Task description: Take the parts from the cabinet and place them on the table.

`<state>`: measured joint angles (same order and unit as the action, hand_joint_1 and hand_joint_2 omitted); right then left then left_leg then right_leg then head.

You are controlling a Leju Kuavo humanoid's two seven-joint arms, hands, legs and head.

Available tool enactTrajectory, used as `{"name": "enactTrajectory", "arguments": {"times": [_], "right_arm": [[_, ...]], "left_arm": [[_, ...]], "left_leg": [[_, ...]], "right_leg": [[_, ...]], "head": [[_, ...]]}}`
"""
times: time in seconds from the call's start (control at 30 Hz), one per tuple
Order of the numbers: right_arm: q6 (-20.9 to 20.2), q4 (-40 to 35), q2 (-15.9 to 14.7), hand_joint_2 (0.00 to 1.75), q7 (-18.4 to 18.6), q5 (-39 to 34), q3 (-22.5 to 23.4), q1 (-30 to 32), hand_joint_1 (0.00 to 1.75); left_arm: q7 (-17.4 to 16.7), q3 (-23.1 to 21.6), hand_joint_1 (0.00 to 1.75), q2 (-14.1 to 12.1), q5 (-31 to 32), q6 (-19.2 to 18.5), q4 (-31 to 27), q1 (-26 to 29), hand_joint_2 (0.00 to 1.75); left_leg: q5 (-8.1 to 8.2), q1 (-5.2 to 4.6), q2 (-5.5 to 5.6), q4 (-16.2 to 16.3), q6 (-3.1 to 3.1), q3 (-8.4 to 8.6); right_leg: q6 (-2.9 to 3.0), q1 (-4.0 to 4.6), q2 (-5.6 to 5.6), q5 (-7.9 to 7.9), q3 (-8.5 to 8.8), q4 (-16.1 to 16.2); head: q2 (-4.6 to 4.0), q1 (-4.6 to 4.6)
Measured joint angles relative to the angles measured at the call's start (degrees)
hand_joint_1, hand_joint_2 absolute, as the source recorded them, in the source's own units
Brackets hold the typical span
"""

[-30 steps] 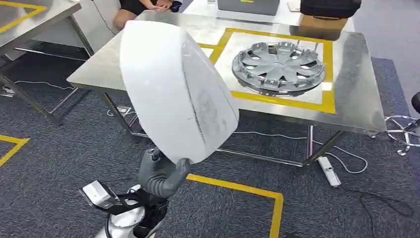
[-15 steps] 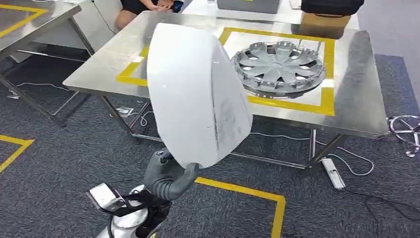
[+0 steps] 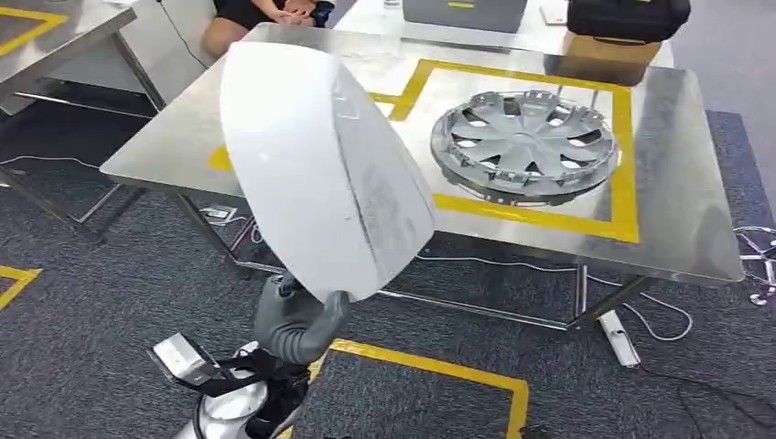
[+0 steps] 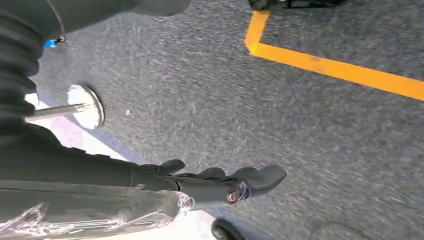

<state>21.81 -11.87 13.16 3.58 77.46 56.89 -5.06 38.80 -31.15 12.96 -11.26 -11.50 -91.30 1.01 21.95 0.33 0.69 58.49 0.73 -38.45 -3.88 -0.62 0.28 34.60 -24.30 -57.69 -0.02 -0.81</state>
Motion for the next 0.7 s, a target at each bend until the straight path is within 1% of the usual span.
{"name": "enactTrajectory", "arguments": {"times": [0.03,0.07,0.1,0.13,0.17,0.2,0.23,0.27,0.3,0.33,0.37,0.4,0.43,0.47,0.5,0.53,0.57,0.6,0.63,0.67,0.7], "right_arm": [[0.0,0.0,0.0,1.75,0.0,0.0,0.0,-0.1,0.00],[0.0,0.0,0.0,1.75,0.0,0.0,0.0,-0.1,0.00],[0.0,0.0,0.0,1.75,0.0,0.0,0.0,-0.1,0.00],[0.0,0.0,0.0,1.75,0.0,0.0,0.0,0.1,0.00],[-0.1,0.0,0.0,1.75,0.0,0.0,0.0,0.2,0.00],[-0.1,0.0,0.0,1.75,0.0,-0.1,0.0,0.3,0.00],[-0.1,0.0,0.0,1.75,0.0,-0.1,0.0,0.3,0.00],[-0.1,0.0,0.0,1.75,-0.1,-0.1,0.0,0.2,0.00],[-0.1,0.0,0.0,1.75,-0.2,-0.1,0.0,0.2,0.00],[-0.2,0.0,0.0,1.75,-0.2,-0.1,0.0,0.1,0.00],[-0.2,0.0,0.0,1.75,-0.2,-0.1,0.0,0.1,0.00],[-0.2,0.0,0.0,1.75,-0.3,-0.1,0.0,0.1,0.00],[-0.2,0.0,0.0,1.75,-0.3,-0.2,0.0,0.2,0.00],[-0.2,0.0,0.0,1.75,-0.4,-0.2,0.0,0.3,0.00],[-0.2,0.0,0.0,1.75,-0.4,-0.2,0.0,0.3,0.00],[-0.2,0.0,0.0,1.75,-0.5,-0.2,0.0,0.2,0.00],[-0.2,0.0,0.0,1.75,-0.5,-0.2,0.0,0.1,0.00],[-0.2,0.0,0.0,1.75,-0.5,-0.2,0.0,0.1,0.00],[-0.2,0.0,0.0,1.75,-0.5,-0.1,0.0,0.2,0.00],[-0.3,0.0,0.0,1.75,-0.6,-0.1,0.0,0.2,0.00],[-0.4,0.0,0.0,1.75,-0.6,0.0,0.0,0.2,0.00]], "left_arm": [[0.0,0.1,1.75,0.0,0.1,0.1,0.0,-0.1,1.75],[0.0,0.1,1.75,0.0,0.1,0.2,0.0,-0.1,1.75],[0.0,0.2,1.75,0.0,0.2,0.3,0.0,0.0,1.75],[0.0,0.2,1.75,0.0,0.3,0.4,0.0,0.0,1.75],[0.0,0.3,1.75,0.0,0.3,0.4,0.0,0.0,1.75],[0.0,0.3,1.75,0.0,0.3,0.4,0.0,0.0,1.75],[0.1,0.3,1.75,0.0,0.3,0.4,0.0,0.0,1.75],[0.1,0.3,1.75,0.0,0.3,0.4,0.0,0.0,1.75],[0.1,0.3,1.75,0.0,0.2,0.4,0.0,0.0,1.75],[0.1,0.3,1.75,0.0,0.1,0.4,0.0,0.0,1.75],[0.1,0.4,1.75,0.0,0.1,0.5,-0.1,0.0,1.75],[0.2,0.4,1.75,0.0,0.0,0.4,-0.1,0.0,1.75],[0.2,0.5,1.75,0.0,-0.1,0.4,-0.1,0.0,1.75],[0.2,0.6,1.75,0.0,-0.1,0.4,-0.1,0.0,1.75],[0.2,0.7,1.75,0.0,-0.2,0.4,-0.2,0.1,1.75],[0.2,0.7,1.75,0.0,0.0,0.4,-0.3,0.0,1.75],[0.2,0.7,1.75,0.0,0.4,0.4,-0.4,0.0,1.75],[0.2,0.7,1.75,0.0,0.8,0.1,-0.4,0.0,1.75],[0.2,0.7,1.75,0.0,0.9,-0.5,-0.4,0.1,1.75],[0.2,0.7,1.75,-0.1,1.0,-1.0,-0.5,0.2,1.75],[0.2,0.7,1.75,-0.1,1.4,-1.4,-0.6,0.3,1.75]], "left_leg": [[0.22,0.00,-0.05,0.0,0.32,0.18],[0.40,-0.02,-0.05,0.0,0.45,0.23],[0.62,-0.06,-0.02,0.0,0.52,0.25],[0.82,-0.11,0.07,0.0,0.57,0.36],[1.01,-0.11,0.26,0.0,0.52,0.60],[1.26,-0.11,0.42,0.0,0.44,1.04],[1.53,-0.11,0.45,0.0,0.30,1.56],[1.79,-0.11,0.46,0.0,0.11,2.12],[2.01,-0.12,0.46,0.0,-0.17,2.36],[2.23,-0.58,0.47,0.4,-0.52,2.27],[2.04,-0.53,0.45,0.2,-0.81,2.12],[1.89,-0.45,0.44,0.0,-1.08,2.14],[1.69,-0.33,0.42,-0.3,-1.40,2.25],[1.74,-0.39,0.43,-0.3,-1.75,2.32],[2.36,-0.35,0.24,0.2,-2.09,2.17],[4.19,-0.36,0.12,2.5,-2.39,1.11],[6.51,-0.25,0.06,6.7,-2.63,-0.79],[8.67,-0.21,0.03,11.6,-2.79,-3.11],[9.86,-0.21,0.02,15.3,-2.89,-4.96],[9.77,-0.18,0.00,16.7,-2.95,-5.77],[8.18,-0.15,-0.02,15.7,-2.90,-5.29]], "right_leg": [[-0.08,0.03,0.04,1.55,-2.07,-3.5],[-0.12,0.01,0.04,3.34,-5.02,-8.3],[-0.20,0.03,0.04,4.82,-8.41,-13.3],[-0.26,0.05,0.05,5.20,-11.20,-16.8],[-0.24,0.04,0.05,3.99,-12.73,-17.5],[-0.15,0.04,0.05,1.32,-12.86,-15.5],[-0.08,0.04,0.05,-2.00,-11.95,-11.9],[0.06,0.04,0.05,-5.35,-10.52,-7.2],[0.23,0.03,0.04,-7.76,-9.50,-3.4],[0.37,0.18,0.13,-7.22,-9.05,-1.9],[0.81,0.18,0.25,-7.19,-8.93,-2.0],[1.08,0.31,0.32,-7.22,-9.09,-2.0],[1.35,0.43,0.36,-7.34,-9.13,-2.0],[1.87,0.17,0.33,-7.67,-8.94,-1.5],[2.19,-0.03,0.28,-7.91,-8.72,-1.2],[2.48,-0.10,0.23,-7.98,-8.66,-1.1],[2.61,-0.10,0.19,-7.95,-8.66,-1.1],[2.66,-0.09,0.10,-7.92,-8.66,-1.1],[2.70,-0.09,0.01,-7.89,-8.66,-1.1],[2.72,-0.10,0.02,-7.78,-8.65,-1.1],[2.79,-0.11,0.14,-7.07,-8.55,-1.1]], "head": [[0.00,0.17],[0.00,0.09],[0.00,0.17],[0.00,0.11],[0.00,0.15],[0.00,0.15],[0.00,0.15],[0.00,0.17],[0.00,0.17],[0.00,0.15],[0.00,0.02],[0.00,-0.17],[0.00,-0.15],[0.00,-0.15],[0.00,-0.13],[0.00,-0.59],[0.00,-0.64],[0.00,-0.66],[0.00,-0.66],[0.00,-0.66],[0.00,-0.66]]}}
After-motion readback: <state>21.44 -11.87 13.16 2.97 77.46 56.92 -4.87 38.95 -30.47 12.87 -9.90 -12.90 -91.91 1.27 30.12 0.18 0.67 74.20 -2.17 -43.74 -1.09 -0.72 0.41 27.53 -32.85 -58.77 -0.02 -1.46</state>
